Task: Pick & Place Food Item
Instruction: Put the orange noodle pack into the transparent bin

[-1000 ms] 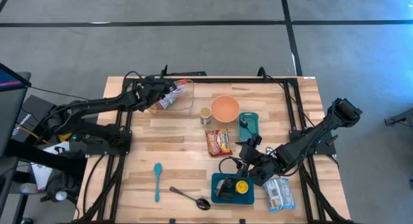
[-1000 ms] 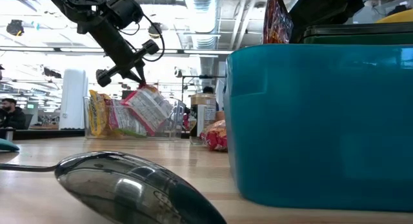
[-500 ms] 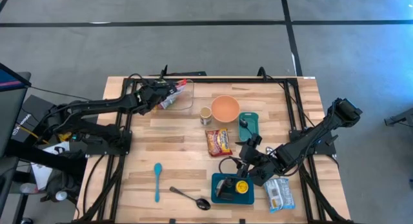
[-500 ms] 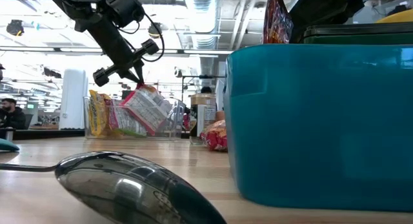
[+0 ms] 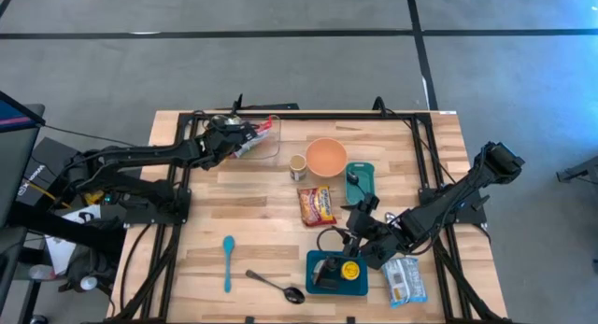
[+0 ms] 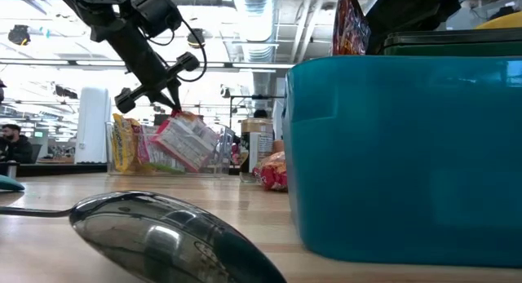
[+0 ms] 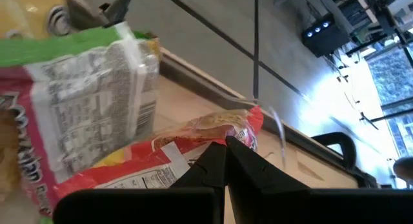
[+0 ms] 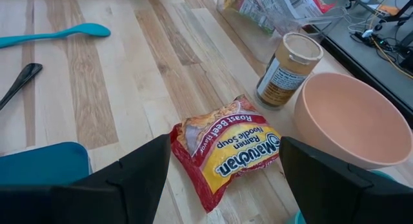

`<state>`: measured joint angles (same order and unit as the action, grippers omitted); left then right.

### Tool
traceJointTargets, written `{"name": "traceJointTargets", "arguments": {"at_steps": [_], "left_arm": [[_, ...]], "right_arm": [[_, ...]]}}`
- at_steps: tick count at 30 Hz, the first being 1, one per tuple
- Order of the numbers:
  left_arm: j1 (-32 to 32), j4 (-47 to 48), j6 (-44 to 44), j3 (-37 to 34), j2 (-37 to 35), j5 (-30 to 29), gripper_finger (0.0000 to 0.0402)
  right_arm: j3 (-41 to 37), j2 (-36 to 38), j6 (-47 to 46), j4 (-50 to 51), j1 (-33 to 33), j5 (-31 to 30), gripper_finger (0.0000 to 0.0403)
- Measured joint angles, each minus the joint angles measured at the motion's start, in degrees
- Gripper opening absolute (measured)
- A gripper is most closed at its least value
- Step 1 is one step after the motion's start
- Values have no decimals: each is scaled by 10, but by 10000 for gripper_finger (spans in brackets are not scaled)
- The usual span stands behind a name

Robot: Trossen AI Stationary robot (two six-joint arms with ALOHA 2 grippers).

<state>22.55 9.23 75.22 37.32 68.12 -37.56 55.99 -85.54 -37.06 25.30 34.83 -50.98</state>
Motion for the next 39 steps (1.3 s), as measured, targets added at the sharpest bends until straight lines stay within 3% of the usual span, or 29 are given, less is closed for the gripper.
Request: {"name": "traceJointTargets", "arguments": {"at_steps": [14,39], "left_arm": [[0,-4,5,-12,-4,0,6],[13,29,-32,-12,-47,6,123]], "right_arm": [[0,0,0,0,0,1,286],[0,0,-1,0,0,1,286]]}}
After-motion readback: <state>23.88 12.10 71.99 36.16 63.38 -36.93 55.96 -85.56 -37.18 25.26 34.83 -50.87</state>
